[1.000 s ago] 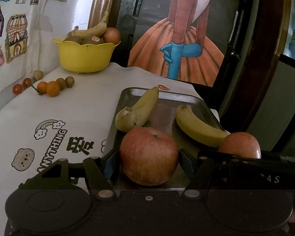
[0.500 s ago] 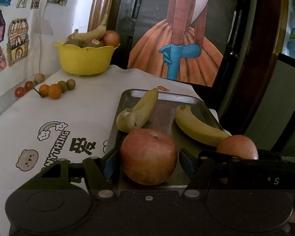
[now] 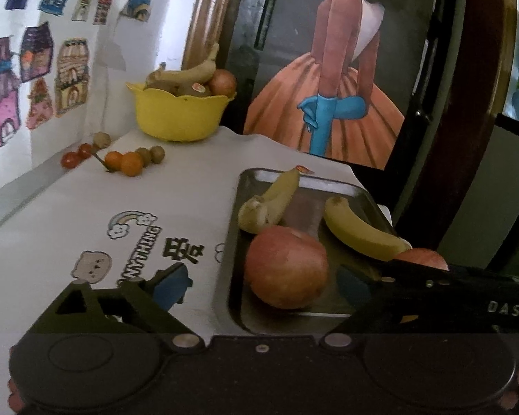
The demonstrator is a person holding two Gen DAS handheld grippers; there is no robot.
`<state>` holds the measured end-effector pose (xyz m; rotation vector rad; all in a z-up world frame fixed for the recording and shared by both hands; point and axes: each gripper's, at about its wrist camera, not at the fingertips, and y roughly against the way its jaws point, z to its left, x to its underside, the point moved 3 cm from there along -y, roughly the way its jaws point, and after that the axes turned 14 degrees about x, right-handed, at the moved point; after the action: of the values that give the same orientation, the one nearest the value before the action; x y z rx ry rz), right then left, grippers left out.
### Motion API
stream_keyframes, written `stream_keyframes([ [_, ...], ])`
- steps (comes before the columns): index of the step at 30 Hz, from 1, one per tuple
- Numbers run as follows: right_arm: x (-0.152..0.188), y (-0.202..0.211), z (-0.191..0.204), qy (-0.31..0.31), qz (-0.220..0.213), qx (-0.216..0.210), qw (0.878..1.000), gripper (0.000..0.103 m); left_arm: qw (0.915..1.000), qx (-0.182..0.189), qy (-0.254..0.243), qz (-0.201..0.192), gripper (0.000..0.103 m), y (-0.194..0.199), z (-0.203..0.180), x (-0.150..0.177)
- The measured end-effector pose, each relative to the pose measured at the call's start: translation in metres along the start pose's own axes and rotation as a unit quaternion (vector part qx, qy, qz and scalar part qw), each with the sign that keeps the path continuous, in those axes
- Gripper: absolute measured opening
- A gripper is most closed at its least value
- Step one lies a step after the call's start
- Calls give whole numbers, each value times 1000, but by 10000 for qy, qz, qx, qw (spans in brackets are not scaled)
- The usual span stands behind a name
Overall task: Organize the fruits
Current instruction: 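Lower both apples into the tray and open both tools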
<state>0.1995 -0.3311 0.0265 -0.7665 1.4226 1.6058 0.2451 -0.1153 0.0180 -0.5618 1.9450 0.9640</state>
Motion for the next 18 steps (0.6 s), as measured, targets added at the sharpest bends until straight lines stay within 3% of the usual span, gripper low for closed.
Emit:
stream_keyframes([
  [5, -2, 14, 7, 33, -137, 54, 9999, 89, 9997, -73, 64, -204, 102, 19, 4, -2],
  [10, -3, 31, 17, 132, -292, 126, 9994, 101, 9990, -175, 74, -398, 102, 43, 8, -4],
  [18, 0, 60, 42, 298, -395, 142, 9987, 103, 9970, -457, 134, -610, 102, 88, 26, 2],
])
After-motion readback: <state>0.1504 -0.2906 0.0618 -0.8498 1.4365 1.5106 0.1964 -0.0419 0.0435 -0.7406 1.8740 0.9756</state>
